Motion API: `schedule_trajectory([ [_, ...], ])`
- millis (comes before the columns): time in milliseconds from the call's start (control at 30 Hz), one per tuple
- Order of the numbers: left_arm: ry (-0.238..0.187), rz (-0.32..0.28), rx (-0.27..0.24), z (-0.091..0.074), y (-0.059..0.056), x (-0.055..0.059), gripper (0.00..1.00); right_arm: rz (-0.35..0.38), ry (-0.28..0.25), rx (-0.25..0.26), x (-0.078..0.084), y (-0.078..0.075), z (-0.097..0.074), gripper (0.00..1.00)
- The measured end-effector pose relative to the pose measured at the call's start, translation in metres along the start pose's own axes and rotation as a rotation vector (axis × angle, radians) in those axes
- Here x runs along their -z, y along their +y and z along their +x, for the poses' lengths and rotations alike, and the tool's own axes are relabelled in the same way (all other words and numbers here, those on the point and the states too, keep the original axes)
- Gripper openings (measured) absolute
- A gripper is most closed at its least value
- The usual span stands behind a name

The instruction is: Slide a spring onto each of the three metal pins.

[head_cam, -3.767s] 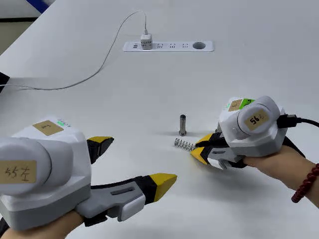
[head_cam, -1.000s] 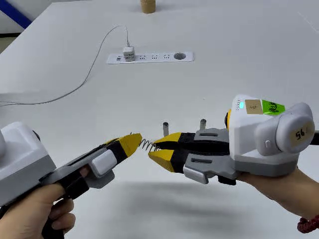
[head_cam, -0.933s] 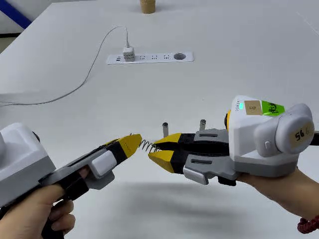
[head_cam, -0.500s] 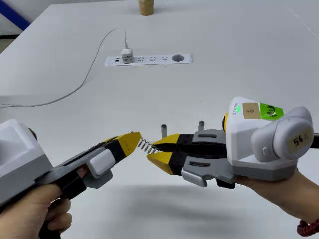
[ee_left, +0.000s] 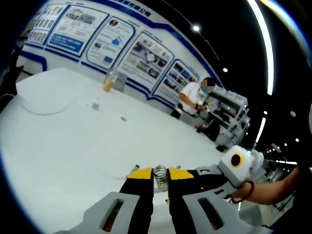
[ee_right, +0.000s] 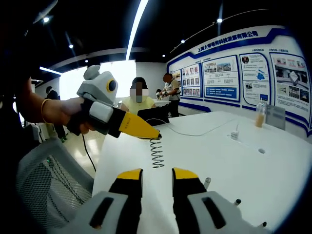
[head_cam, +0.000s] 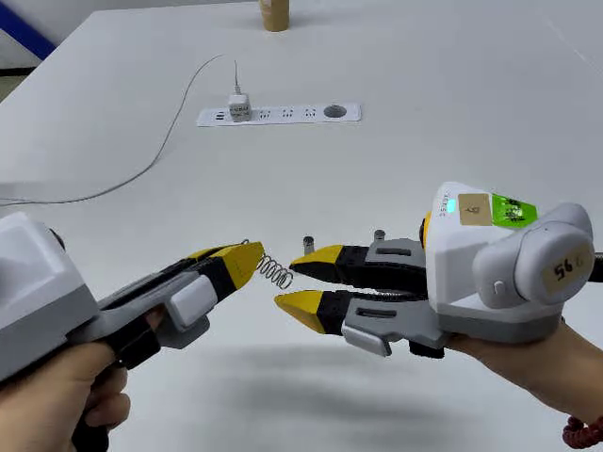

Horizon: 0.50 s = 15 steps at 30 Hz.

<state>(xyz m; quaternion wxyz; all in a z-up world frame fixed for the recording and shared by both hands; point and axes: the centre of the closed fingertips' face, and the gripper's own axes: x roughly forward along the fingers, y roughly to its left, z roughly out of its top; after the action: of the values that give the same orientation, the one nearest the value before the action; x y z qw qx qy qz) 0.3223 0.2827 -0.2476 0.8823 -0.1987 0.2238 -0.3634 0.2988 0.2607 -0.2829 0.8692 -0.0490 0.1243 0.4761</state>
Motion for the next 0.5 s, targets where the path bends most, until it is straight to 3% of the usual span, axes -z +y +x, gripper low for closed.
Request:
schedule_trajectory([
  [133,-0.001,0.083,-0.030,0.002,0.002,-0.007,0.09,0.015,0.030,0.014,0.007,-0.003,-0.002,0.28],
  [200,-0.002,0.090,-0.032,0.004,0.002,-0.009,0.09,0.019,0.046,0.019,0.010,-0.004,-0.004,0.29],
  [500,-0.003,0.222,-0.040,0.015,0.001,-0.017,0.10,0.016,0.103,0.053,0.024,-0.012,-0.013,0.34],
])
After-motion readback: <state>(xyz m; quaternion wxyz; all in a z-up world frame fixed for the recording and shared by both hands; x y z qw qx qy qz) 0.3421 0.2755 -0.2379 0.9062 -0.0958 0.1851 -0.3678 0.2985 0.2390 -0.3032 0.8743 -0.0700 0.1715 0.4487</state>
